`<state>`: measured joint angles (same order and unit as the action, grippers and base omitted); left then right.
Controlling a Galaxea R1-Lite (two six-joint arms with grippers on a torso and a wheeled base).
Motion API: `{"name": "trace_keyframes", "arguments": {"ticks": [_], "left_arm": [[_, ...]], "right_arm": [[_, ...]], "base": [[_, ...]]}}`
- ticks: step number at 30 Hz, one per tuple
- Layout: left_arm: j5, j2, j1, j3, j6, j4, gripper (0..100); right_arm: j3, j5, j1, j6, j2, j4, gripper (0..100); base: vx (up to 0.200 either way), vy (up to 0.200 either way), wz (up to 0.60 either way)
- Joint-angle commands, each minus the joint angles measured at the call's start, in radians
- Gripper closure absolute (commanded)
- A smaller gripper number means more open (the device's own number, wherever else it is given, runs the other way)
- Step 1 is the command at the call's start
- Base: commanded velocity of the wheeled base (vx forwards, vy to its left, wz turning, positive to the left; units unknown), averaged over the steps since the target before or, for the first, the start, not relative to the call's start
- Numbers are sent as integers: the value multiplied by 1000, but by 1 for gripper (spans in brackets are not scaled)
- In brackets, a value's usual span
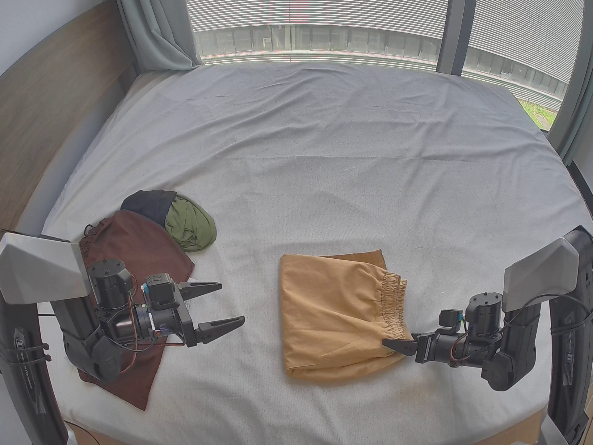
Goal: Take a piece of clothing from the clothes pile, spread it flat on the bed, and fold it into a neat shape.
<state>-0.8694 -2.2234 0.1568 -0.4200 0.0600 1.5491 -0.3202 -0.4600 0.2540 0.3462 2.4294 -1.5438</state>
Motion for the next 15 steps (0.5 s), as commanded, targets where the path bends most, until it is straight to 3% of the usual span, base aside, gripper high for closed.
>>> {"name": "trace_keyframes", "arguments": {"ticks": [1, 8, 15], "left_arm": [[0, -5, 0, 0, 0, 0, 0], [0, -10, -2, 0, 1, 0, 0], [0, -12, -5, 0, 1, 0, 0]], "right_arm": [[1, 0, 37, 60, 17, 5, 0], [-63, 12, 87, 174, 25, 4, 0], [-89, 15, 88, 188, 23, 4, 0]], "base": [[0, 0, 0], [0, 0, 0], [0, 0, 0]]}}
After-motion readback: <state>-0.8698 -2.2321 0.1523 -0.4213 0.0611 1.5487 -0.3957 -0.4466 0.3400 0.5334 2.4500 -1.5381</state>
